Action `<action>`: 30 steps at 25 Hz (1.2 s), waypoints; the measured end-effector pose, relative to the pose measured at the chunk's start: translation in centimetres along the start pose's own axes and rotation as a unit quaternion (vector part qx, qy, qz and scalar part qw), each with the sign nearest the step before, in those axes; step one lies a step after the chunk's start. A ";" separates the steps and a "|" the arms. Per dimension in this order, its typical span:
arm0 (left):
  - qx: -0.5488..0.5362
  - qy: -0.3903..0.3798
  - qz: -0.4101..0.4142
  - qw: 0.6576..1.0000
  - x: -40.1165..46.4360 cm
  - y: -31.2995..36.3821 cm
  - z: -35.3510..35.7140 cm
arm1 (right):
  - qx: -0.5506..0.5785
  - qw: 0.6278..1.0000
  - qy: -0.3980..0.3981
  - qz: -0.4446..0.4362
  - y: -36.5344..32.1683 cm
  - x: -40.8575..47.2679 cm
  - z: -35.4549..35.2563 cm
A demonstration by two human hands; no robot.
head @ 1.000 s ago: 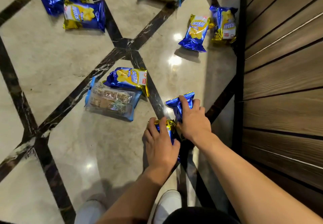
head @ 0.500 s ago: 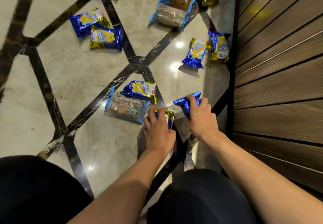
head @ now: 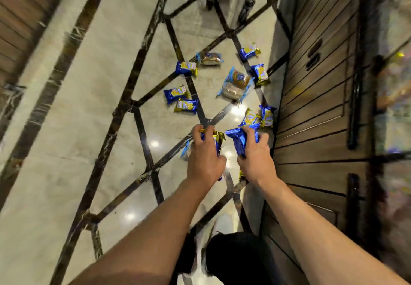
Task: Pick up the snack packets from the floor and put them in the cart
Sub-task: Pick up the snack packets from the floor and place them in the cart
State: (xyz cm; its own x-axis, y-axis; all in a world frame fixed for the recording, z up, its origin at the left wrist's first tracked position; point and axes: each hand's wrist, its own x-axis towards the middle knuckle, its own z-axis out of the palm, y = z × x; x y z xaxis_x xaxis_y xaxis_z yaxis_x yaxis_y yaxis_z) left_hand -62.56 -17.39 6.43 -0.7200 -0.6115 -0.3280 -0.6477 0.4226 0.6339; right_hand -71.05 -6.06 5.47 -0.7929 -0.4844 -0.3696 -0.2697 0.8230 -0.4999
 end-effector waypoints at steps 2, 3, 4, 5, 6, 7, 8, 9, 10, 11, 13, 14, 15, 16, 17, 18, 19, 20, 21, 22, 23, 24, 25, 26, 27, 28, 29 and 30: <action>-0.004 0.022 0.022 1.000 -2.6 3.4 -5.7 | 0.018 1.000 0.015 0.004 -4.3 -3.2 -4.8; -0.008 0.027 0.022 0.999 -3.8 5.1 -8.5 | 0.026 0.999 0.019 0.010 -6.5 -4.5 -7.1; -0.014 0.028 0.019 0.999 -5.0 6.5 -10.8 | 0.033 0.999 0.018 0.019 -8.2 -5.7 -9.0; -0.020 0.027 0.011 0.999 -6.0 7.8 -12.7 | 0.040 0.999 0.015 0.028 -9.6 -6.6 -10.6; -0.022 0.029 0.006 0.999 -7.2 9.1 -15.0 | 0.051 0.998 0.014 0.031 -11.3 -7.7 -12.4; -0.018 0.032 0.001 0.999 -8.4 10.2 -17.0 | 0.056 0.998 0.010 0.031 -12.8 -8.7 -14.1; -0.016 0.036 0.001 0.999 -9.6 11.1 -18.8 | 0.058 0.998 0.009 0.029 -14.0 -9.7 -15.6; -0.019 0.040 0.007 0.999 -10.6 11.8 -20.6 | 0.056 0.998 0.011 0.024 -15.1 -10.5 -17.0; -0.027 0.047 0.010 0.998 -11.6 12.2 -22.1 | 0.050 0.999 0.011 0.014 -16.0 -11.2 -18.1; -0.036 0.058 0.006 0.998 -12.4 12.4 -23.7 | 0.046 0.999 0.008 0.003 -17.1 -11.7 -18.9; -0.047 0.079 -0.012 0.996 -13.8 12.2 -26.0 | 0.052 0.999 0.003 -0.017 -18.8 -12.6 -19.9; -0.049 0.099 -0.015 0.994 -14.6 12.1 -27.1 | 0.054 0.998 0.007 -0.043 -19.9 -13.2 -20.3; -0.048 0.118 -0.017 0.992 -15.5 11.9 -28.0 | 0.054 0.996 0.006 -0.065 -21.0 -13.9 -20.6; -0.050 0.134 -0.021 0.990 -16.2 11.7 -28.7 | 0.054 0.996 0.001 -0.077 -22.0 -14.5 -20.9; -0.053 0.143 -0.028 0.988 -17.0 11.5 -29.2 | 0.053 0.995 -0.007 -0.084 -23.1 -15.2 -20.9; -0.057 0.147 -0.036 0.987 -17.6 11.2 -29.8 | 0.049 0.995 -0.012 -0.092 -24.2 -15.8 -20.7; -0.064 0.152 -0.044 0.985 -18.0 10.7 -30.5 | 0.044 0.994 -0.014 -0.103 -25.5 -16.4 -20.4; -0.071 0.159 -0.049 0.984 -18.1 10.2 -31.3 | 0.042 0.992 -0.016 -0.114 -26.7 -16.8 -20.1; -0.076 0.164 -0.056 0.982 -17.9 9.7 -32.1 | 0.043 0.991 -0.019 -0.122 -27.8 -16.9 -19.8; -0.078 0.169 -0.061 0.981 -17.5 9.2 -32.9 | 0.041 0.991 -0.019 -0.129 -28.9 -16.9 -19.5; -0.083 0.175 -0.065 0.979 -16.8 8.4 -34.0 | 0.034 0.990 -0.019 -0.136 -30.3 -16.6 -19.0; -0.088 0.183 -0.066 0.977 -16.0 7.5 -35.3 | 0.030 0.989 -0.020 -0.142 -31.8 -16.1 -18.5; -0.090 0.190 -0.064 0.975 -15.2 6.5 -36.6 | 0.031 0.988 -0.019 -0.148 -33.4 -15.6 -17.9; -0.090 0.197 -0.061 0.974 -14.2 5.6 -38.0 | 0.033 0.988 -0.018 -0.153 -35.1 -15.0 -17.2; -0.088 0.203 -0.061 0.973 -13.1 4.5 -39.5 | 0.032 0.987 -0.016 -0.154 -37.0 -14.1 -16.4; -0.087 0.206 -0.063 0.973 -11.9 3.5 -41.0 | 0.032 0.988 -0.014 -0.151 -38.9 -13.2 -15.5; -0.088 0.209 -0.064 0.972 -10.8 2.6 -42.4 | 0.036 0.988 -0.015 -0.148 -40.7 -12.5 -14.7; -0.090 0.208 -0.061 0.972 -9.8 1.8 -43.8 | 0.045 0.988 -0.015 -0.149 -42.4 -11.9 -13.9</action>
State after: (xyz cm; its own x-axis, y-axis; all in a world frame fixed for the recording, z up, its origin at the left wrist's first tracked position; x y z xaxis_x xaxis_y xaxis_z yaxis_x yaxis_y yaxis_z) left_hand -45.73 -39.93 41.48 -0.4532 -0.8831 -0.1213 -0.6413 0.2285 0.7325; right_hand -57.77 -31.06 41.92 -0.6680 -0.7116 -0.2179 -0.4380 0.6126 -0.6579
